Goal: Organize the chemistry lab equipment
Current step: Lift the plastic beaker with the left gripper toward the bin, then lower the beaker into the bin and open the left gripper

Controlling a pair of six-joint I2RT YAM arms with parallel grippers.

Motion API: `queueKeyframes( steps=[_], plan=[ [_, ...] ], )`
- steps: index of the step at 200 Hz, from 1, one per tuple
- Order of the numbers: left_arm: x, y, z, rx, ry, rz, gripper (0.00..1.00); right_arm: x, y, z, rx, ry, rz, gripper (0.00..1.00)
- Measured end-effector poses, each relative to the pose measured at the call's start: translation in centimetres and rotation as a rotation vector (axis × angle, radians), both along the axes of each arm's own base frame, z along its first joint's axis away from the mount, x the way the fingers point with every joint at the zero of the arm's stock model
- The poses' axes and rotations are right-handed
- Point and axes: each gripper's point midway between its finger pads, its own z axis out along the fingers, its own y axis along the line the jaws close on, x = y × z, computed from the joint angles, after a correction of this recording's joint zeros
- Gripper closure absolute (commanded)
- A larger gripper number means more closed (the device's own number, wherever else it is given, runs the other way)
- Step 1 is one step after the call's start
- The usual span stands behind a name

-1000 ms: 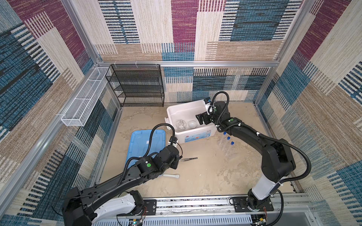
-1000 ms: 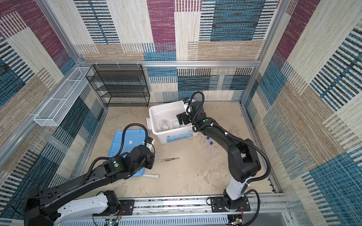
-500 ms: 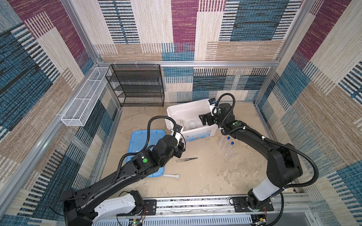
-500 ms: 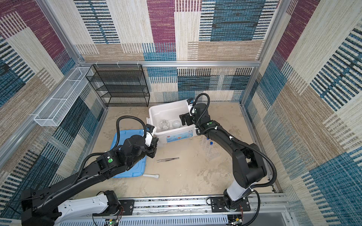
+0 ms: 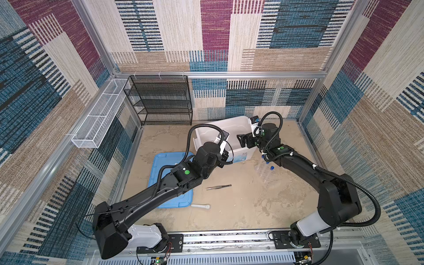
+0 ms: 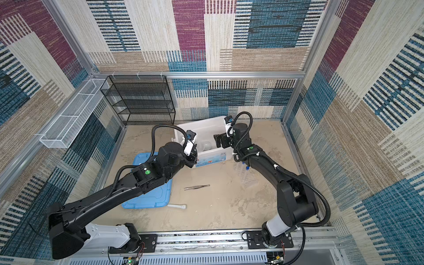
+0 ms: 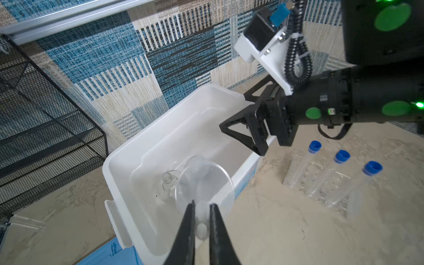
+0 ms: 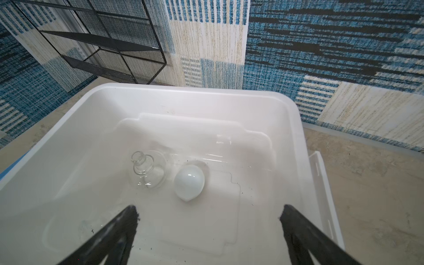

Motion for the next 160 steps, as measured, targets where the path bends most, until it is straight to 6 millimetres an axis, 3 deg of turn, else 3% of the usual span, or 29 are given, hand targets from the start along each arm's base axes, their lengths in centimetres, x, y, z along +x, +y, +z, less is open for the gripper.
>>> queueKeyframes(
  steps=[58,120,160],
  plan=[
    [5.6,-1.8,-1.9,0.016,0.061,-0.011,1.00,-0.4,-0.6,0.7,0.012,-0.014,-0.012,0.01],
    [9.7,-3.7,-7.0,0.031,0.218,-0.063,1.00,-0.8,-3.3,1.5,0.030,-0.030,-0.084,0.01],
    [12.0,-5.1,-9.8,0.051,0.306,-0.087,1.00,-0.9,-4.1,2.1,0.040,-0.051,-0.101,0.01]
  ],
)
